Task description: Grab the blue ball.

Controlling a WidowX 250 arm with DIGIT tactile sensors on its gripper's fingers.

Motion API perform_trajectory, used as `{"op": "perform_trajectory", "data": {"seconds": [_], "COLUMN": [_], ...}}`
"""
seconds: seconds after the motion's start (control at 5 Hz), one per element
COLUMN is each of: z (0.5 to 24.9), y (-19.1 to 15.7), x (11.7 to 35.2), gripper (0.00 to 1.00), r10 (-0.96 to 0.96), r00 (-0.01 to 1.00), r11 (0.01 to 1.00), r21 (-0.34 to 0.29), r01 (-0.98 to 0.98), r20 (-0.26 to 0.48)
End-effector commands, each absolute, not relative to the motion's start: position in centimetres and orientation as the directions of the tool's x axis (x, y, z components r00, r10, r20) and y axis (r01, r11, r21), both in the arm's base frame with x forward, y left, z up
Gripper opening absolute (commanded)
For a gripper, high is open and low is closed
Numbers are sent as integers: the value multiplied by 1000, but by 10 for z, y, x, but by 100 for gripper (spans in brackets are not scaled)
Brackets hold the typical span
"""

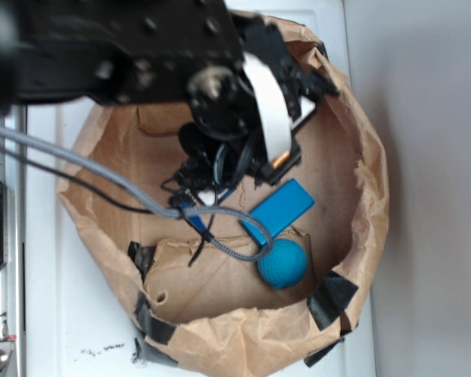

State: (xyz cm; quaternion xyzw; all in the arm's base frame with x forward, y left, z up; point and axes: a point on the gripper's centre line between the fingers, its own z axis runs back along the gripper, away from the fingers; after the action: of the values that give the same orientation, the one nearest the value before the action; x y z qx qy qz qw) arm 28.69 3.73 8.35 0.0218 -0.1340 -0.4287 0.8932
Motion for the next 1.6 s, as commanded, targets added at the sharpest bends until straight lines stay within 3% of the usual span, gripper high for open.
{"op": "perform_trajectory", "data": {"seconds": [0.0, 0.2, 0.4, 0.6, 0.8, 1.0, 1.2, 1.4], "z": [80, 81, 72, 43, 20, 23, 58, 108], "y": [-26, -43, -54, -63, -72, -76, -63, -29], "x": [310, 310, 315, 312, 303, 293, 283, 270], "gripper": [100, 100, 100, 100, 0, 0, 0, 0], "r10": [-808, -831, -844, -865, -858, -852, -840, -765], "r00": [533, 482, 464, 442, 460, 464, 451, 571], "r11": [570, 513, 488, 456, 476, 486, 493, 613], "r21": [107, 48, 28, 3, 15, 37, 75, 67], "r01": [815, 857, 872, 890, 879, 873, 867, 787], "r20": [250, 277, 269, 236, 228, 242, 303, 298]}}
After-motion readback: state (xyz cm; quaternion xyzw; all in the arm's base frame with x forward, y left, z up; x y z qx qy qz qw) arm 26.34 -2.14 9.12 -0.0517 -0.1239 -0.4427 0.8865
